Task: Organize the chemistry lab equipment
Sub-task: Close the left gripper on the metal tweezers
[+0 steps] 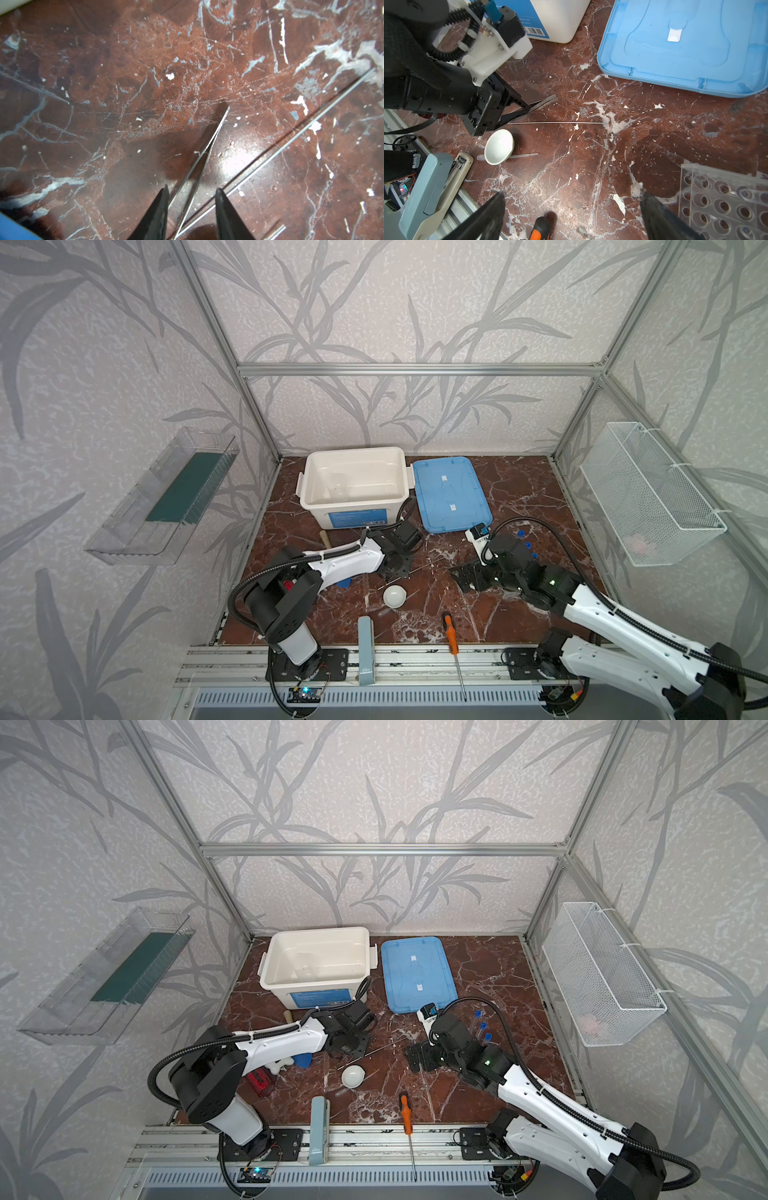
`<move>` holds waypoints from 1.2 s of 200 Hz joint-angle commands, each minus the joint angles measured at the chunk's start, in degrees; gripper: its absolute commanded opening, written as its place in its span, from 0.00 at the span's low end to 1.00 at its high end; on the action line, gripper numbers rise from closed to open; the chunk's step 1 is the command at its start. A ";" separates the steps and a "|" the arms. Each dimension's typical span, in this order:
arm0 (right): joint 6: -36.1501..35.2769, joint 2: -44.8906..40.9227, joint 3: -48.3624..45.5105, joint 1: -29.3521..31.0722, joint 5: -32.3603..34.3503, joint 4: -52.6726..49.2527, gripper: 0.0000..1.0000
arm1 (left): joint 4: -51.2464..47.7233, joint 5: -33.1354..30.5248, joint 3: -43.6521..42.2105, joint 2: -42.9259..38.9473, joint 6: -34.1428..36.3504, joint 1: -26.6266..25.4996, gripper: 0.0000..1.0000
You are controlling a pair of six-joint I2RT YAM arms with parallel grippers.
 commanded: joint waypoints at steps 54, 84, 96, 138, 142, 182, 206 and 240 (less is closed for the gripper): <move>0.38 0.30 -0.17 -0.24 1.31 -1.37 0.99 | 1.67 -1.85 -0.26 4.46 -1.12 -0.03 0.41; 0.32 0.66 -0.19 -0.24 1.36 -1.16 0.99 | 0.49 -2.53 -0.40 5.71 -1.94 0.06 0.37; 0.28 0.95 -0.14 -0.24 1.28 -1.04 0.99 | -0.02 -3.05 -0.24 6.18 -2.64 0.03 0.35; 0.83 1.22 -0.52 -0.24 1.06 -0.49 1.00 | 0.62 -3.86 -0.50 6.43 -2.54 0.06 0.27; 0.82 1.21 -0.59 -0.22 1.06 -0.49 1.00 | 0.66 -4.08 -0.55 6.40 -2.59 0.05 0.27; 0.90 0.95 -0.85 -0.24 1.30 -0.62 1.00 | 1.55 -4.79 1.05 6.70 -3.92 0.18 0.19; 0.98 0.88 -0.91 -0.24 1.32 -0.67 1.00 | 1.52 -3.76 3.04 7.55 -4.00 0.15 0.15; 1.25 0.44 -1.33 -0.24 1.36 -0.77 0.99 | -1.13 -5.39 5.20 6.87 -5.26 0.23 0.00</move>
